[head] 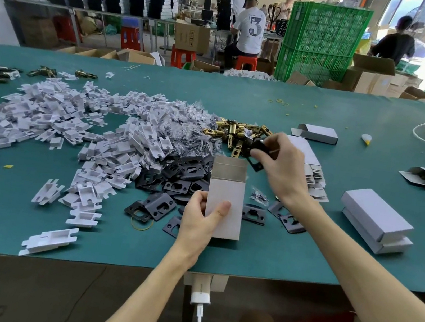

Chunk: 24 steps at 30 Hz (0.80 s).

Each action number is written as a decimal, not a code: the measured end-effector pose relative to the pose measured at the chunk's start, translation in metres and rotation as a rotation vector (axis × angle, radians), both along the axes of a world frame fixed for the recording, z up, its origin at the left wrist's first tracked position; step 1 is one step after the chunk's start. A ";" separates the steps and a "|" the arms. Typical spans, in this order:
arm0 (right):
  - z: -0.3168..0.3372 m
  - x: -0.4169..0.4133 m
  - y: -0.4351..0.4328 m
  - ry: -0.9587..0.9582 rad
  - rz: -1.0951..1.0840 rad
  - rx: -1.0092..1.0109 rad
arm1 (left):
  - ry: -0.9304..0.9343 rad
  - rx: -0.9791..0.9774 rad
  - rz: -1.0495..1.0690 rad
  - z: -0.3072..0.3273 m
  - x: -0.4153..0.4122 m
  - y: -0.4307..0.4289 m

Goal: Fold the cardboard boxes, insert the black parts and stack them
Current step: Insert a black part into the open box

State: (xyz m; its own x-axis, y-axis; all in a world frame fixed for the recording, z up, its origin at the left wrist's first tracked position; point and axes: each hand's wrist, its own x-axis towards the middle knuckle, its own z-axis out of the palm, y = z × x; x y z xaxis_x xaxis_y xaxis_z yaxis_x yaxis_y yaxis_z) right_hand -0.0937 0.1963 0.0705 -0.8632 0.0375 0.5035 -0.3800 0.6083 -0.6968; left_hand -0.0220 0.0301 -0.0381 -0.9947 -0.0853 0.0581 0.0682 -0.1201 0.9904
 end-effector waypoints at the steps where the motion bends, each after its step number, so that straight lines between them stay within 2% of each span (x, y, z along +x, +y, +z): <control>1: 0.008 0.003 -0.002 0.038 0.019 -0.042 | 0.002 0.005 -0.001 0.000 0.000 0.000; 4: 0.027 0.014 -0.012 0.048 0.161 -0.015 | 0.004 0.021 -0.009 0.001 0.001 -0.001; 7: 0.034 0.024 -0.023 0.008 0.299 0.183 | 0.000 0.053 -0.052 0.003 0.002 -0.002; 10: 0.035 0.029 -0.025 0.005 0.327 0.420 | 0.006 0.104 -0.085 0.005 0.003 -0.004; 12: 0.036 0.032 -0.025 -0.031 0.333 0.501 | 0.005 0.104 -0.099 0.007 0.004 -0.005; 15: 0.039 0.034 -0.025 -0.087 0.327 0.537 | 0.015 0.076 -0.133 0.007 0.005 -0.004; 19: 0.046 0.034 -0.021 -0.044 0.256 0.495 | 0.023 0.079 -0.146 0.009 0.006 -0.004; 24: 0.041 0.041 -0.026 -0.174 0.347 0.636 | 0.011 0.082 -0.143 0.010 0.006 -0.004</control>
State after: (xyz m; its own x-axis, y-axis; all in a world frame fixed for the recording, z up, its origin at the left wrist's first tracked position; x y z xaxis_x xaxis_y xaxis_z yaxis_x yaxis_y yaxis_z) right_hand -0.0529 0.1705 0.1114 -0.8417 -0.5046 0.1924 -0.5399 0.7796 -0.3173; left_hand -0.0158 0.0264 -0.0278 -0.9964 0.0517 0.0676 0.0553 -0.2099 0.9762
